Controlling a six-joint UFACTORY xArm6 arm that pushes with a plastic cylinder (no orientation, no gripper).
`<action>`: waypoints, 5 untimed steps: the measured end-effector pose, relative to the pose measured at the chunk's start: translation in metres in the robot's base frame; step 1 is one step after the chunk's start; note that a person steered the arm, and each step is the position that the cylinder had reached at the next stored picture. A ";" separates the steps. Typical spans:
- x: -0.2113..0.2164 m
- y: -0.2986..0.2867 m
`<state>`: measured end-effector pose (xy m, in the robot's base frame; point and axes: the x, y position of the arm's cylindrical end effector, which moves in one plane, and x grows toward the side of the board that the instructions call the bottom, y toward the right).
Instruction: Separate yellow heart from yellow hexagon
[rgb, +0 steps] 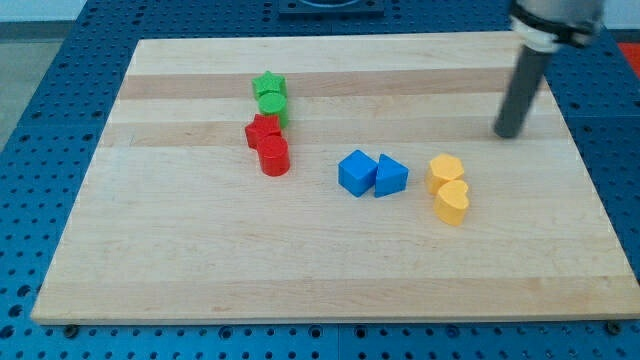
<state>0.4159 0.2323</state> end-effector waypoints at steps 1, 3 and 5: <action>0.100 0.001; 0.167 -0.124; 0.103 -0.152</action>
<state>0.5189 0.0803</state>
